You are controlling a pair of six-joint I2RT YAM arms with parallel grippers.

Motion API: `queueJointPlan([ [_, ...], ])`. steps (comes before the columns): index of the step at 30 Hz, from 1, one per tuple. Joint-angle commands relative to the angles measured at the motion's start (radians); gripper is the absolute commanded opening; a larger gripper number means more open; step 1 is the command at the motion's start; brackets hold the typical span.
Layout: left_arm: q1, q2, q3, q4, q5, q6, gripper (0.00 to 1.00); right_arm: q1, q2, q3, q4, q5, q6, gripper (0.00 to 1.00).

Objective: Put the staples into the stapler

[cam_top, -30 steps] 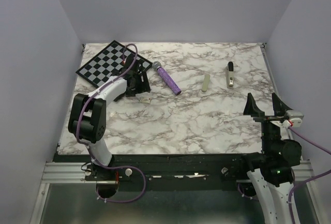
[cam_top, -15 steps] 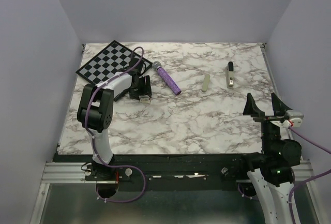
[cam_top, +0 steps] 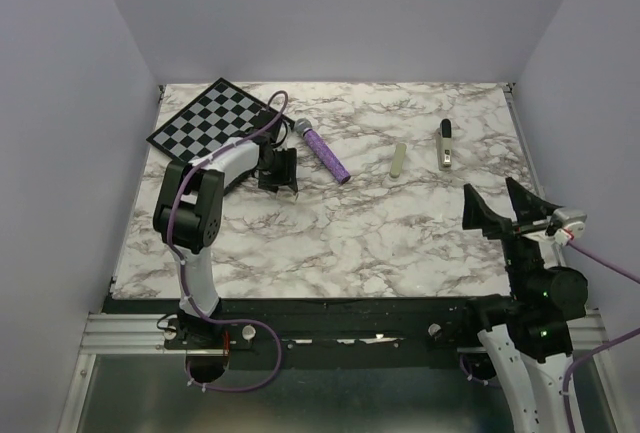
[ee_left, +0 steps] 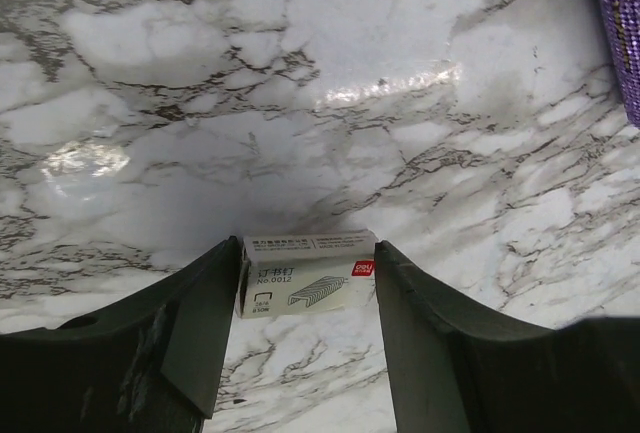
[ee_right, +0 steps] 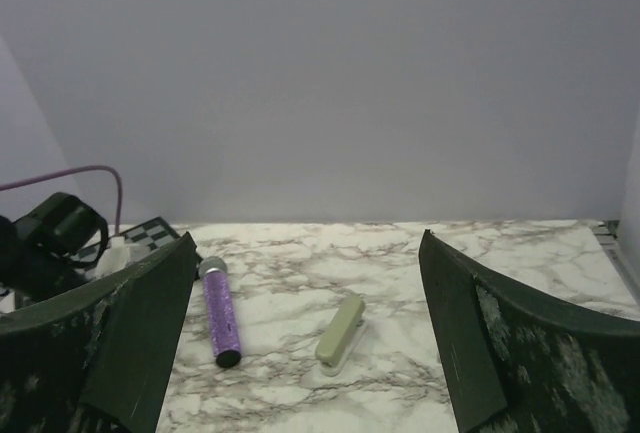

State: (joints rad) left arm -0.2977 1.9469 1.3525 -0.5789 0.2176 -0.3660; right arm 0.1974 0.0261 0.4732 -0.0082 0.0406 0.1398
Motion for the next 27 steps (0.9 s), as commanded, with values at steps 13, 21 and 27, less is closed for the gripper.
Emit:
queueJointPlan([
  [13,-0.126,-0.071,-0.138,0.069,0.103,-0.083,0.64,0.005,0.529,0.024,-0.046,-0.596,0.244,1.0],
  [21,-0.158,-0.115,-0.213,0.175,0.094,-0.149,0.64,0.01,0.868,-0.082,0.272,-0.751,0.351,1.0],
  [27,-0.156,-0.163,-0.286,0.275,0.052,-0.223,0.64,0.068,1.081,-0.042,0.372,-0.707,0.408,1.0],
])
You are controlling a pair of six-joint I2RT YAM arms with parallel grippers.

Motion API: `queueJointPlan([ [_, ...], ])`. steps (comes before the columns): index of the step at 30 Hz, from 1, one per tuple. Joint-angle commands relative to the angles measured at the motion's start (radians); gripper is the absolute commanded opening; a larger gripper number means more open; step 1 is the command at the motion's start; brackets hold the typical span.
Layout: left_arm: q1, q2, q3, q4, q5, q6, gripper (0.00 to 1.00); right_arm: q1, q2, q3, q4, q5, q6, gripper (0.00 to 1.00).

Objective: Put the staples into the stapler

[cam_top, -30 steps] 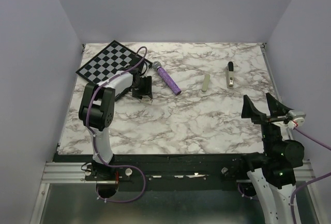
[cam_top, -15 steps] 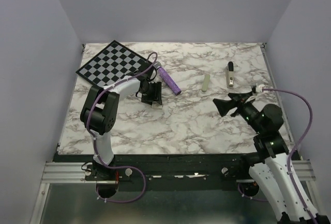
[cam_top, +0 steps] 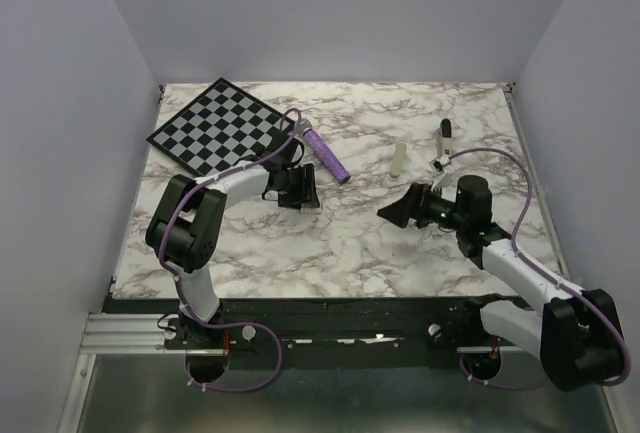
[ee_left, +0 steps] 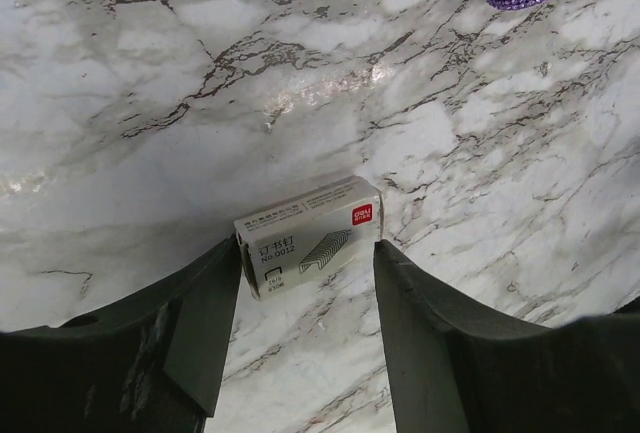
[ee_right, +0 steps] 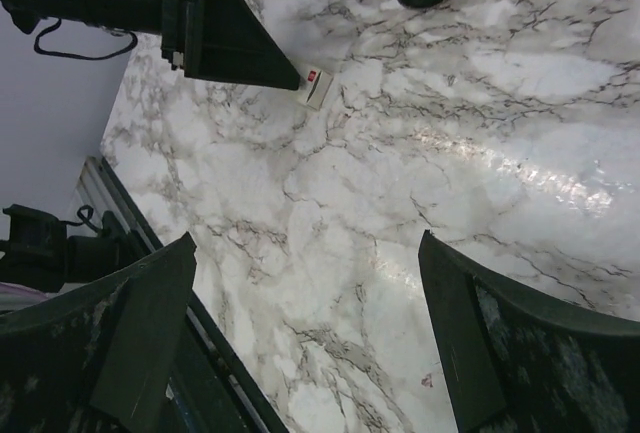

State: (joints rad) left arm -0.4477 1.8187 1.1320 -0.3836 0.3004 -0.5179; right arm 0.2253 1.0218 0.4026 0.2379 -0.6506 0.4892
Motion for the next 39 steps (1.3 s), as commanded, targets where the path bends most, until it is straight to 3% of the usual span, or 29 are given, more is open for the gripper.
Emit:
queueJointPlan([
  [1,-0.006,-0.039,-0.077,0.092,-0.033,-0.092,0.64,0.054,0.134,0.042,0.127,-0.005,0.067,1.0],
  [15,-0.005,-0.153,-0.227,0.279,-0.121,-0.194,0.62,0.177,0.509,0.223,0.199,0.063,0.16,1.0],
  [16,-0.005,-0.147,-0.224,0.281,-0.132,-0.188,0.57,0.181,0.52,0.232,0.201,0.071,0.164,1.0],
  [19,0.0,-0.113,-0.202,0.27,-0.142,-0.165,0.56,0.193,0.543,0.245,0.201,0.104,0.164,0.99],
  [22,-0.002,-0.075,-0.183,0.258,-0.133,-0.137,0.46,0.201,0.566,0.257,0.205,0.114,0.166,0.99],
  [29,-0.025,-0.059,-0.21,0.285,-0.057,-0.125,0.45,0.218,0.589,0.26,0.198,0.126,0.15,0.98],
  [39,-0.094,-0.062,-0.262,0.356,0.003,-0.179,0.4,0.232,0.61,0.219,0.224,0.132,0.173,0.88],
])
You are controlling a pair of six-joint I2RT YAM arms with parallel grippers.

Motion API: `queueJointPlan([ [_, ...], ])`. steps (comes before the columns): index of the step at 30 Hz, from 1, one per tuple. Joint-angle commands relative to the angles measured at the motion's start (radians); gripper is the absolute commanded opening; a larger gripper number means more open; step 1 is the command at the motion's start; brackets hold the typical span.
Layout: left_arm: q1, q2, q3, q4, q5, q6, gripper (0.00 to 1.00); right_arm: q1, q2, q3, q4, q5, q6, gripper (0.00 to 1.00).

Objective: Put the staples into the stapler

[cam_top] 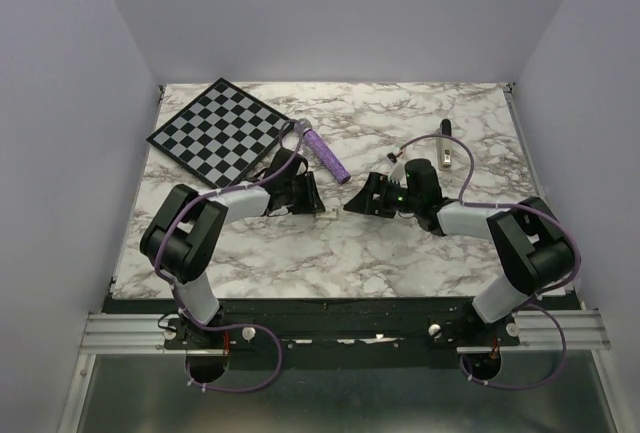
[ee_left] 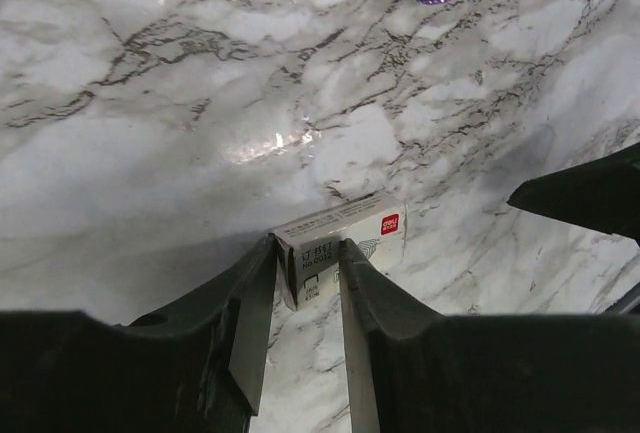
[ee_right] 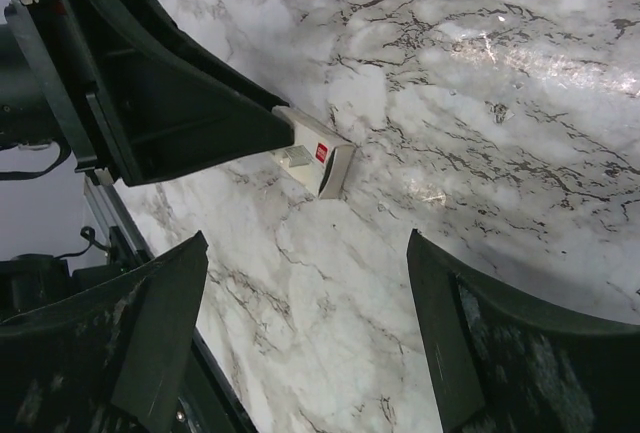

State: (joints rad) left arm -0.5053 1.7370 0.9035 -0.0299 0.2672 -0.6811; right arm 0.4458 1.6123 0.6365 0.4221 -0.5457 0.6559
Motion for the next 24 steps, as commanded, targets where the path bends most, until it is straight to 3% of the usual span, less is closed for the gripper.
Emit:
queueJointPlan([
  [1,-0.041,0.019,-0.032,0.004,0.037,-0.018,0.4,0.014,0.024,-0.014,0.037,0.026,0.007,0.85],
  [13,-0.107,0.002,-0.06,0.081,0.055,-0.115,0.41,0.042,0.086,0.041,-0.052,0.043,-0.024,0.65],
  [24,-0.11,-0.053,-0.136,0.099,-0.022,-0.175,0.47,0.044,0.136,0.103,-0.123,0.07,-0.11,0.56],
])
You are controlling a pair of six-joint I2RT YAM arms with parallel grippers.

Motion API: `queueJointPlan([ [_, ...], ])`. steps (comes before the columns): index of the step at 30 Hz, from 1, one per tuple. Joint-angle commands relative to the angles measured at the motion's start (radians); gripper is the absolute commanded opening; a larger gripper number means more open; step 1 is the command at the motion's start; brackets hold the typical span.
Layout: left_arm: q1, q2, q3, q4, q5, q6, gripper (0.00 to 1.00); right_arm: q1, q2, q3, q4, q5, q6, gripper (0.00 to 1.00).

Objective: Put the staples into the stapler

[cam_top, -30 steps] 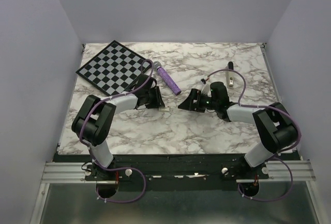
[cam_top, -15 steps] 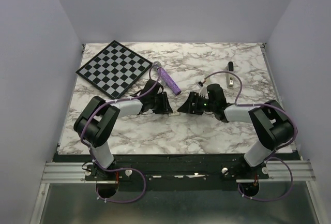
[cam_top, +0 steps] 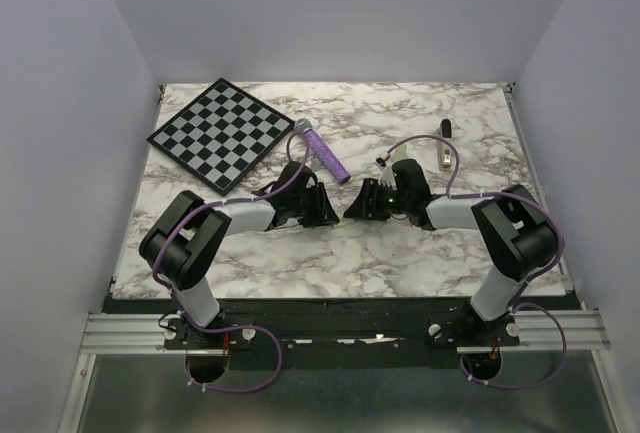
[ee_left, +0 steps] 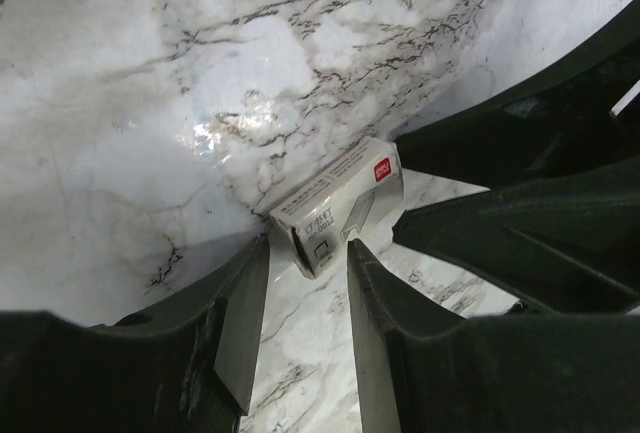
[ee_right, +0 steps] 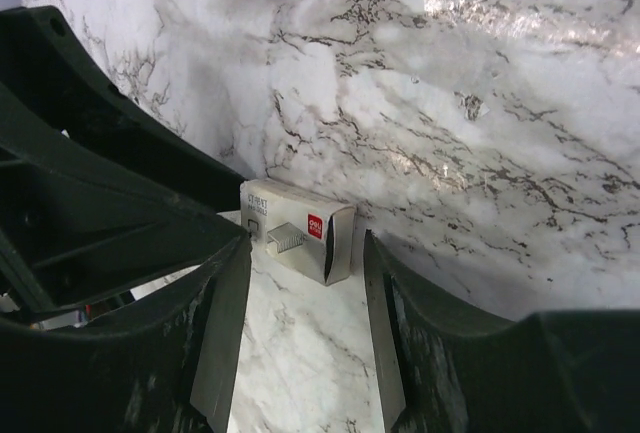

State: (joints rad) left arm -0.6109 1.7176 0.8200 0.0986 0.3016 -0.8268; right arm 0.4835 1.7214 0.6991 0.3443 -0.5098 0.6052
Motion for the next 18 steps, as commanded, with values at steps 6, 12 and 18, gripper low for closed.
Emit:
queueJointPlan([
  [6,-0.001,-0.044,-0.081,-0.013,-0.05,-0.037,0.46,0.006,0.044,0.056,-0.056,-0.009,-0.084,0.48],
  [12,-0.001,-0.016,-0.068,-0.005,-0.025,-0.037,0.43,0.006,0.066,0.056,-0.059,-0.036,-0.091,0.43],
  [18,-0.001,0.002,-0.068,0.007,-0.01,-0.044,0.43,0.006,0.079,0.063,-0.051,-0.062,-0.094,0.35],
])
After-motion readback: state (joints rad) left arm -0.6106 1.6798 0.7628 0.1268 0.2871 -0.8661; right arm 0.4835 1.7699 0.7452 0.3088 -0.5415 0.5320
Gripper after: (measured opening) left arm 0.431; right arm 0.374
